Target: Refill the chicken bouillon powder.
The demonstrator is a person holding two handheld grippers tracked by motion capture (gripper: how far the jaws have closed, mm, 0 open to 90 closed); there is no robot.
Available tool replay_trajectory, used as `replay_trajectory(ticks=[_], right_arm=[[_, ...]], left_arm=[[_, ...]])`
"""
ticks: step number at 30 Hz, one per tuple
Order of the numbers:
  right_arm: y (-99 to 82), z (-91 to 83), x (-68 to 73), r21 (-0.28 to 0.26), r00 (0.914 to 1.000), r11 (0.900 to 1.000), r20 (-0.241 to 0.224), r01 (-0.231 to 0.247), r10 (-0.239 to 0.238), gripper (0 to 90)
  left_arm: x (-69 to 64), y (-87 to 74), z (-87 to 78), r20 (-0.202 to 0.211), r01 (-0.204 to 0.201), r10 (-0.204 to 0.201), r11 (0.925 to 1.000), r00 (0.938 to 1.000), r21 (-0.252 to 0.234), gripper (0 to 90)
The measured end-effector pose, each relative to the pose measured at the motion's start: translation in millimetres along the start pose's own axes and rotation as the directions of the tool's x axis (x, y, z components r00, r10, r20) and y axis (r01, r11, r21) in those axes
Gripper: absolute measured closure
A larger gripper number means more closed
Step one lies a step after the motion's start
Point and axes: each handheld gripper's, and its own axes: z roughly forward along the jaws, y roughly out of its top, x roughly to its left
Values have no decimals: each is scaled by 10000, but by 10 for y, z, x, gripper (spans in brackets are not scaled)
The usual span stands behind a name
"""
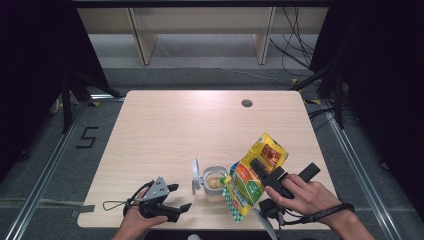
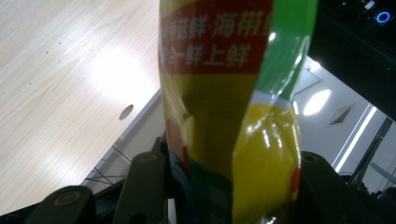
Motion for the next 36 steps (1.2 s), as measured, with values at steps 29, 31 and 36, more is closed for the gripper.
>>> replay_trajectory(ticks=[29, 31, 36], right_arm=[[-7, -10, 76, 146, 9952, 9955, -265, -934, 938, 637], [-10, -8, 81, 106, 9953, 9958, -324, -905, 908, 637], [-11, -5, 85, 93, 9948, 9954, -351, -949, 951, 637]], left_arm=[[1, 0, -1, -15, -10, 10, 10000, 10000, 7, 202], [-6, -2, 5, 29, 69, -69, 10000, 10000, -58, 202], [2, -1, 0, -10, 1, -1, 10000, 10000, -1, 202]])
